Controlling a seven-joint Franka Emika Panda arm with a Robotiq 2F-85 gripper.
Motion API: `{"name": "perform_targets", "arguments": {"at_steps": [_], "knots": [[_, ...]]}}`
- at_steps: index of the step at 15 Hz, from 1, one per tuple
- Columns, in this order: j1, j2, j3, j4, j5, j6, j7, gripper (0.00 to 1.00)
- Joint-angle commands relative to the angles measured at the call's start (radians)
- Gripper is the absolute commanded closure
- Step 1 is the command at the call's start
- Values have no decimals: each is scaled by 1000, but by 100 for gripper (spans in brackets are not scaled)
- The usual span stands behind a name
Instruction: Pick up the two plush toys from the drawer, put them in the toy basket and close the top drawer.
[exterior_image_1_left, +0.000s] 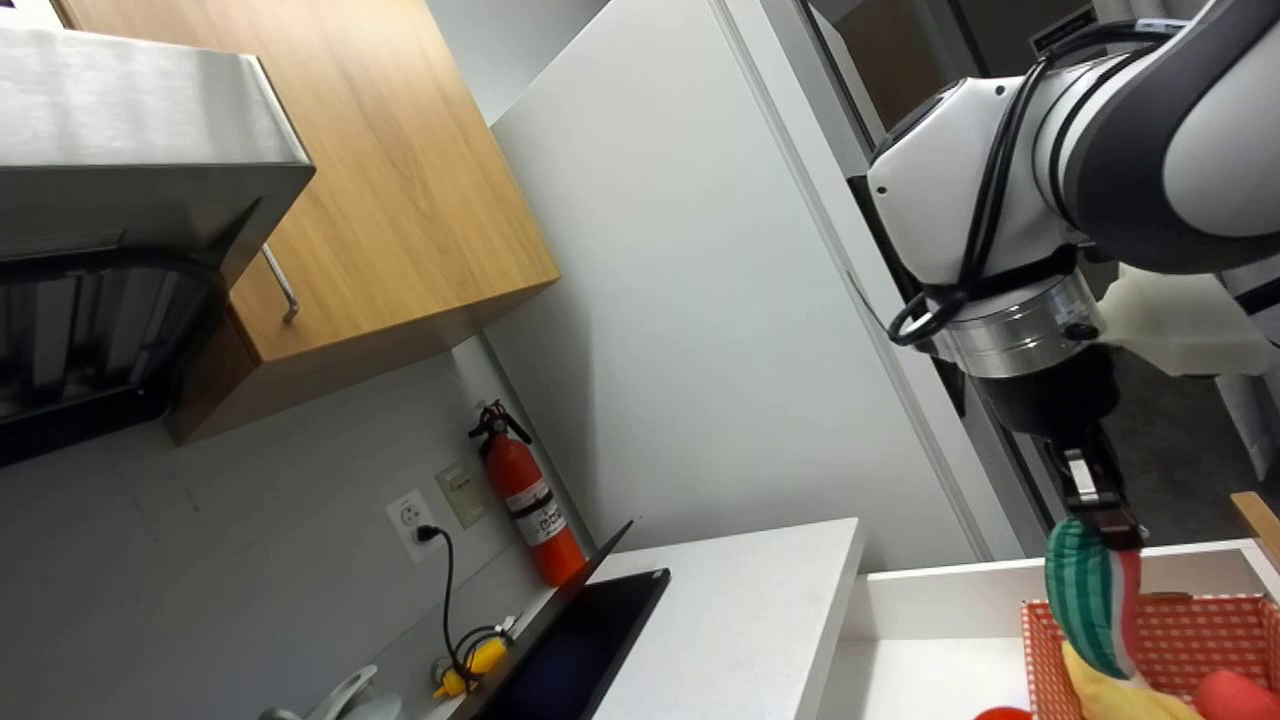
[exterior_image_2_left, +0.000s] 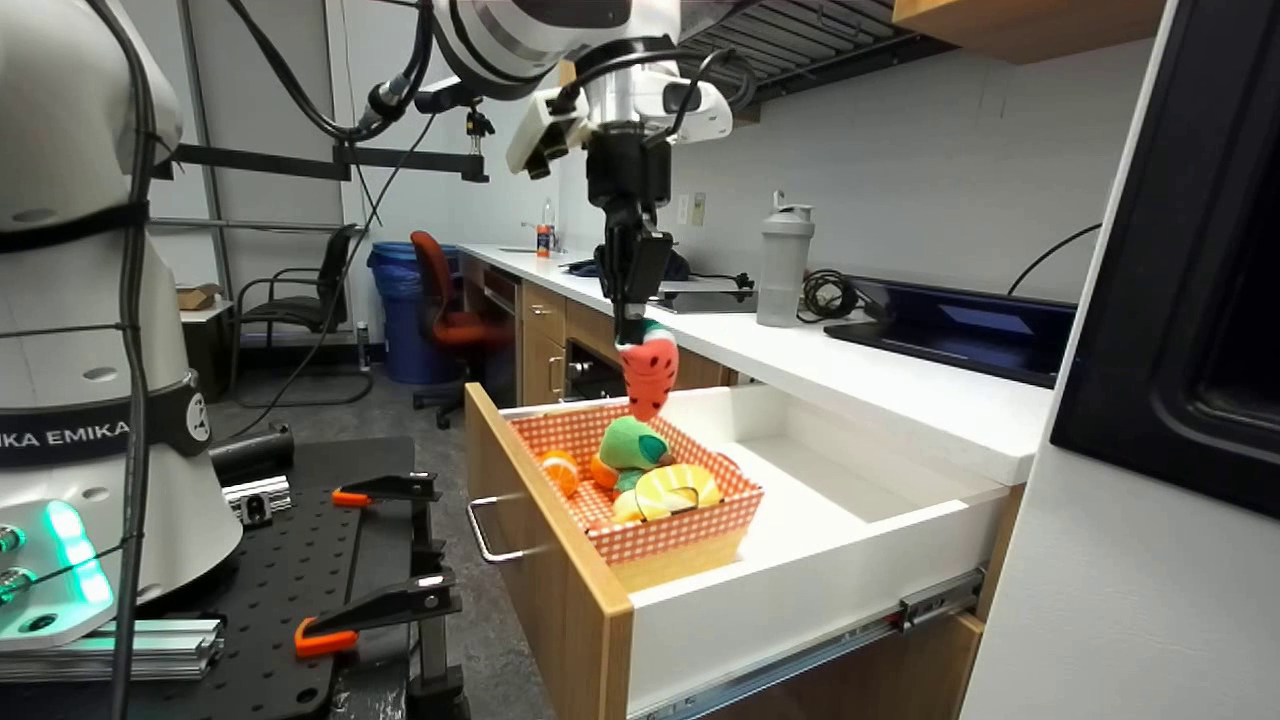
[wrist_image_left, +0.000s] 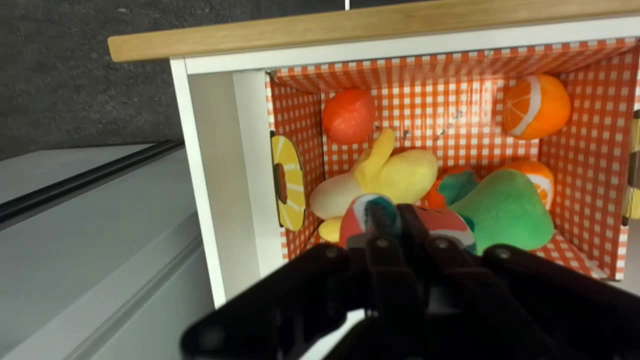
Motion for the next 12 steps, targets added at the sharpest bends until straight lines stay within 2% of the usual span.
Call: {"name": "perform_targets", "arguments": {"at_steps": [1,2,4,12], "knots": [[22,-22,44,-34,36,-23,-26,98],[29,-15,57,-34,37,-19,-23,98],[38,6,81,-23,34,-18,-18,65],[25,60,99,15,8,-14,-8,5]]}}
